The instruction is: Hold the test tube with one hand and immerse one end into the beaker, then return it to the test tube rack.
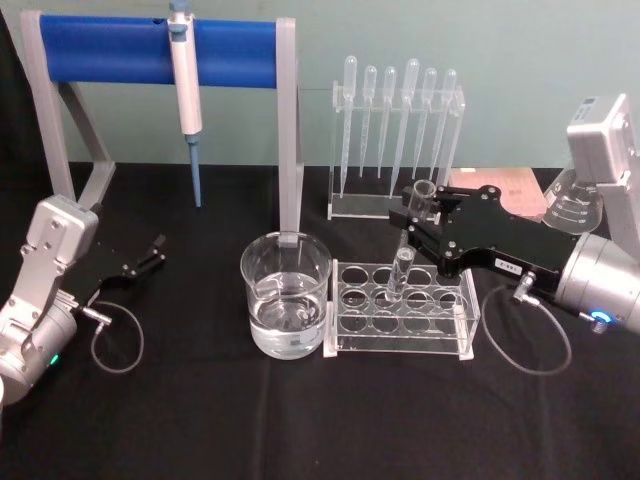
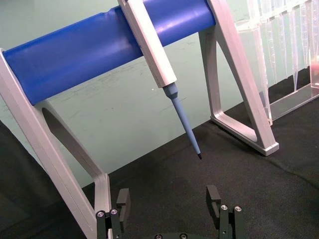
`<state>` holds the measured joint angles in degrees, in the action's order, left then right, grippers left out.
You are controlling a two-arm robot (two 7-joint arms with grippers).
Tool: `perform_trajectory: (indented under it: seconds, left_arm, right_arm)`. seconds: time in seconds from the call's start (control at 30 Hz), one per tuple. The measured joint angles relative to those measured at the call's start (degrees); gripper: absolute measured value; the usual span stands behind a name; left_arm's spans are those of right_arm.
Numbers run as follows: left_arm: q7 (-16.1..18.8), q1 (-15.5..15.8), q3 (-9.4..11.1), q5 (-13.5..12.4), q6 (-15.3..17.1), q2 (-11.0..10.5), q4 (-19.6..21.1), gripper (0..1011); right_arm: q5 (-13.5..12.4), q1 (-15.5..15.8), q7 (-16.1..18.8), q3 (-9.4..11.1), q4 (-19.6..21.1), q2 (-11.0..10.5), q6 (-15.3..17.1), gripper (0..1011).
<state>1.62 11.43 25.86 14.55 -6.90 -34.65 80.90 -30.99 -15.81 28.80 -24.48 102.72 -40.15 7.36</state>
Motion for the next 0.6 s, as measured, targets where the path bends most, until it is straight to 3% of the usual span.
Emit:
perform_trajectory:
  seconds: [0.6]
  left_arm:
    - [0.0,0.0,0.0,0.0,0.0,0.0,0.0,1000]
  right_arm:
    - [1.4,-0.7,1.5,-0.9,-4.8,3.1,-0.8,226]
